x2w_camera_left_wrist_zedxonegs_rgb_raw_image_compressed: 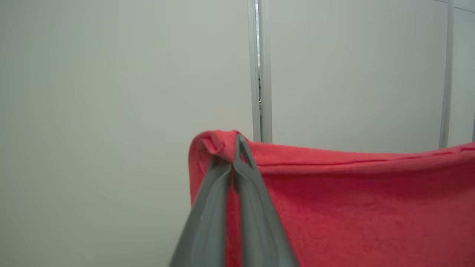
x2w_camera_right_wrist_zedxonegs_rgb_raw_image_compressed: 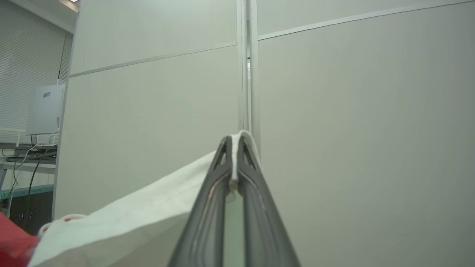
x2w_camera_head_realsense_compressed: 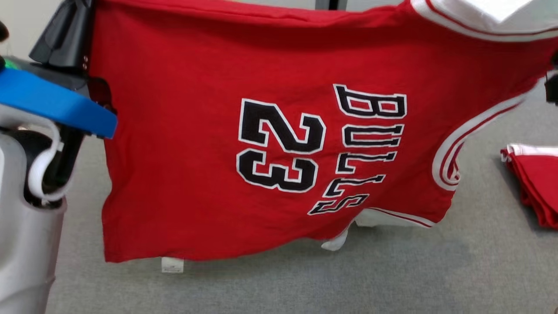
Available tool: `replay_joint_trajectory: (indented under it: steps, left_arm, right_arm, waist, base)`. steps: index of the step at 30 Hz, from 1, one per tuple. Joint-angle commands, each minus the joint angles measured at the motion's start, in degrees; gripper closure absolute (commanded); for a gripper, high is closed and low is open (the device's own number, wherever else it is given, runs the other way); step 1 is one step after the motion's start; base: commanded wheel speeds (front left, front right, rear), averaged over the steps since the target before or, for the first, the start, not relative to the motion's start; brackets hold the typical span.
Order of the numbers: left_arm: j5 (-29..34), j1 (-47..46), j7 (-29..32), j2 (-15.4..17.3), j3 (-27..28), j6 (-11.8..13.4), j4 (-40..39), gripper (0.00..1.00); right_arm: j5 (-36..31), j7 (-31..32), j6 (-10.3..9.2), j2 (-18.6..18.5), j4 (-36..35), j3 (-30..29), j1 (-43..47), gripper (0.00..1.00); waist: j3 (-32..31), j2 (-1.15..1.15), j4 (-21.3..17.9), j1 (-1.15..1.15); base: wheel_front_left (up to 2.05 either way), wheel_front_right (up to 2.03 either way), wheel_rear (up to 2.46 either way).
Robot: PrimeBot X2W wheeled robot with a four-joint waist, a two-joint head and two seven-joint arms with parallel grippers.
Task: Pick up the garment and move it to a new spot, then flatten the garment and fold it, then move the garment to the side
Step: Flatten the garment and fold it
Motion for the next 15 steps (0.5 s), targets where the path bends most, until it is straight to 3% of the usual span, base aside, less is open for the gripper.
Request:
replay_joint_trajectory:
  steps: [1, 7, 15]
  left_arm:
    - [-0.2, -0.7, 0.2, 0.2, 0.0, -0.1, 0.3, 1.0]
    - [0.4, -8.8, -0.9, -0.1, 1.1, 0.6, 5.5, 1.0]
    - [5.3, -26.9, -12.4, -3.6, 0.6, 1.3, 18.1, 1.0]
  right_arm:
    - [-0.2, 0.3, 0.0, -0.2, 0.4, 0.1, -1.2, 1.0]
    - [-4.8, -1.4, 0.0, 0.9, 8.5, 1.1, -13.9, 1.0]
    - [-14.3, -11.3, -0.01, 2.5, 25.3, -3.1, -35.2, 1.0]
  waist:
    - [1.6, 0.0, 0.8, 0.0]
    - [11.0, 0.0, -0.9, 0.0]
    - [19.2, 0.0, -2.6, 0.0]
  base:
    - [0.0, 0.0, 0.0]
    - [0.0, 0.0, 0.0]
    - [0.0, 0.0, 0.0]
